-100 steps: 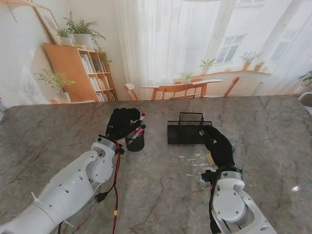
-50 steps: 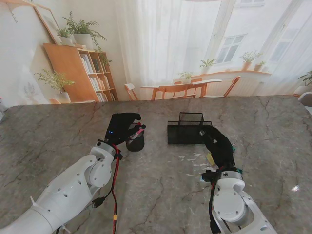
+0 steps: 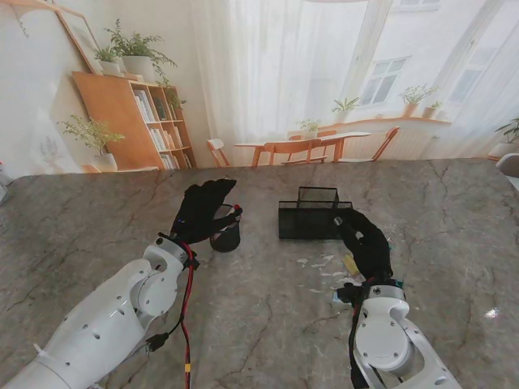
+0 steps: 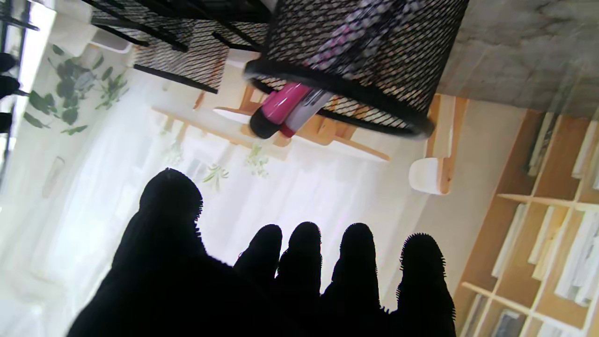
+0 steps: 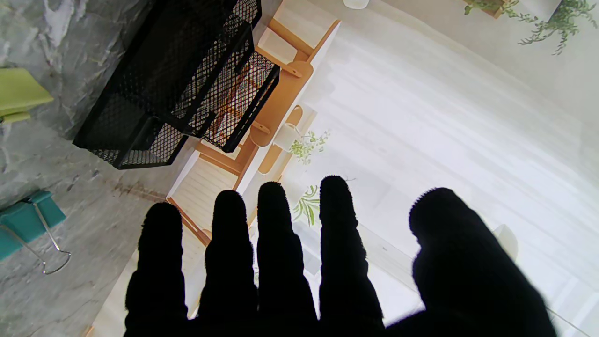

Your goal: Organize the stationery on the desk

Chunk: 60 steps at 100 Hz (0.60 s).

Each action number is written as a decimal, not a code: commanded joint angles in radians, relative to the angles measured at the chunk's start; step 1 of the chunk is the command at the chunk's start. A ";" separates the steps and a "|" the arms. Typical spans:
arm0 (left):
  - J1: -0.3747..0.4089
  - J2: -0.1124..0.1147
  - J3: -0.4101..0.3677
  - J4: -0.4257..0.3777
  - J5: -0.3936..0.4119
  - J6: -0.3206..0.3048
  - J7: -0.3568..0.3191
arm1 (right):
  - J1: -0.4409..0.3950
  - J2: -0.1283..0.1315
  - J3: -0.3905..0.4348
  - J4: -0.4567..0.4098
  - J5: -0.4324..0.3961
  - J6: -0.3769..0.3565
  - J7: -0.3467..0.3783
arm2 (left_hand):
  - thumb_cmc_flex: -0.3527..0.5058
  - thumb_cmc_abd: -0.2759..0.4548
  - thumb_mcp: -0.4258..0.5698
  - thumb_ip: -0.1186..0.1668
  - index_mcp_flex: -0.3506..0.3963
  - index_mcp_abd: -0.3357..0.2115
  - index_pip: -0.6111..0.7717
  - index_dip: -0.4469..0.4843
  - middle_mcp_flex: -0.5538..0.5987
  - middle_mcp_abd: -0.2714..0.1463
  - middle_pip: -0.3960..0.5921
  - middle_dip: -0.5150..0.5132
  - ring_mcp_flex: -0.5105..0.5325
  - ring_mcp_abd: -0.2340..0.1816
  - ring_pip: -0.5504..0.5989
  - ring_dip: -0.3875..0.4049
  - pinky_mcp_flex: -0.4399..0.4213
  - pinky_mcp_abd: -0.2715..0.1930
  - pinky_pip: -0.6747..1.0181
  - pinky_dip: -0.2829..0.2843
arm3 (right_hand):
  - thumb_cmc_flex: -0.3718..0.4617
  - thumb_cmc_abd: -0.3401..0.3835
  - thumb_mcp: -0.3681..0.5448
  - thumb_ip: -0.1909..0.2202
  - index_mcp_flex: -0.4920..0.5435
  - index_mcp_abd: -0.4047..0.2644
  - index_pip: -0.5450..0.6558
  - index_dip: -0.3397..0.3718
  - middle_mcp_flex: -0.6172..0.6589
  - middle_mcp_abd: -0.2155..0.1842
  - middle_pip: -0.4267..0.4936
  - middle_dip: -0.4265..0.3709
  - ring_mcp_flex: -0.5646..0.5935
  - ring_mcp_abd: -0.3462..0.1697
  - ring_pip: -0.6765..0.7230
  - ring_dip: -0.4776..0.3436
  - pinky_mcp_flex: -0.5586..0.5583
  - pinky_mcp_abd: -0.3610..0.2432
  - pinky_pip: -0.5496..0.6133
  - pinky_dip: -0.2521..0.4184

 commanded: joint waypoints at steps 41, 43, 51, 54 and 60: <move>0.325 0.064 -0.187 -0.355 0.149 -0.142 -0.057 | 0.009 0.014 -0.036 -0.027 -0.008 -0.005 0.072 | -0.058 0.070 -0.021 -0.051 0.046 -0.067 0.034 0.007 0.047 -0.020 -0.004 -0.020 0.007 -0.013 -0.046 -0.027 -0.006 0.030 0.006 0.035 | 0.008 0.003 -0.025 0.022 0.004 -0.006 0.002 0.018 0.014 -0.003 0.013 0.015 0.016 -0.004 0.004 0.009 0.001 -0.003 0.022 0.000; 0.339 0.065 -0.193 -0.367 0.154 -0.144 -0.057 | 0.011 0.015 -0.039 -0.028 -0.010 -0.005 0.076 | -0.058 0.071 -0.021 -0.052 0.048 -0.069 0.035 0.009 0.051 -0.020 -0.003 -0.020 0.011 -0.013 -0.047 -0.027 -0.001 0.032 0.011 0.038 | 0.008 0.002 -0.024 0.022 0.003 -0.006 0.002 0.018 0.013 -0.005 0.013 0.015 0.016 -0.005 0.004 0.009 0.001 -0.003 0.022 0.000; 0.385 0.069 -0.212 -0.404 0.170 -0.151 -0.059 | 0.015 0.020 -0.048 -0.034 -0.016 -0.006 0.095 | -0.061 0.068 -0.023 -0.054 0.067 -0.079 0.043 0.015 0.075 -0.024 0.003 -0.016 0.035 -0.017 -0.043 -0.026 0.023 0.040 0.039 0.051 | 0.009 -0.004 -0.022 0.022 0.001 -0.005 0.002 0.018 0.014 -0.005 0.014 0.015 0.016 -0.006 0.004 0.009 0.002 -0.002 0.023 0.000; 0.402 0.070 -0.218 -0.416 0.175 -0.151 -0.059 | 0.015 0.023 -0.051 -0.036 -0.018 -0.006 0.108 | -0.059 0.066 -0.023 -0.054 0.075 -0.082 0.046 0.018 0.080 -0.024 0.004 -0.015 0.039 -0.017 -0.043 -0.026 0.024 0.041 0.044 0.054 | 0.009 -0.007 -0.022 0.022 -0.002 -0.007 0.001 0.018 0.012 -0.006 0.014 0.015 0.015 -0.006 0.004 0.009 0.001 -0.003 0.023 0.000; 0.433 0.073 -0.231 -0.436 0.190 -0.150 -0.057 | 0.016 0.029 -0.056 -0.041 -0.026 -0.004 0.131 | -0.056 0.064 -0.022 -0.055 0.089 -0.088 0.052 0.024 0.099 -0.026 0.009 -0.011 0.057 -0.021 -0.040 -0.024 0.039 0.043 0.060 0.060 | 0.009 -0.012 -0.020 0.022 -0.004 -0.007 0.000 0.018 0.011 -0.008 0.014 0.015 0.015 -0.008 0.004 0.009 0.001 -0.004 0.023 0.000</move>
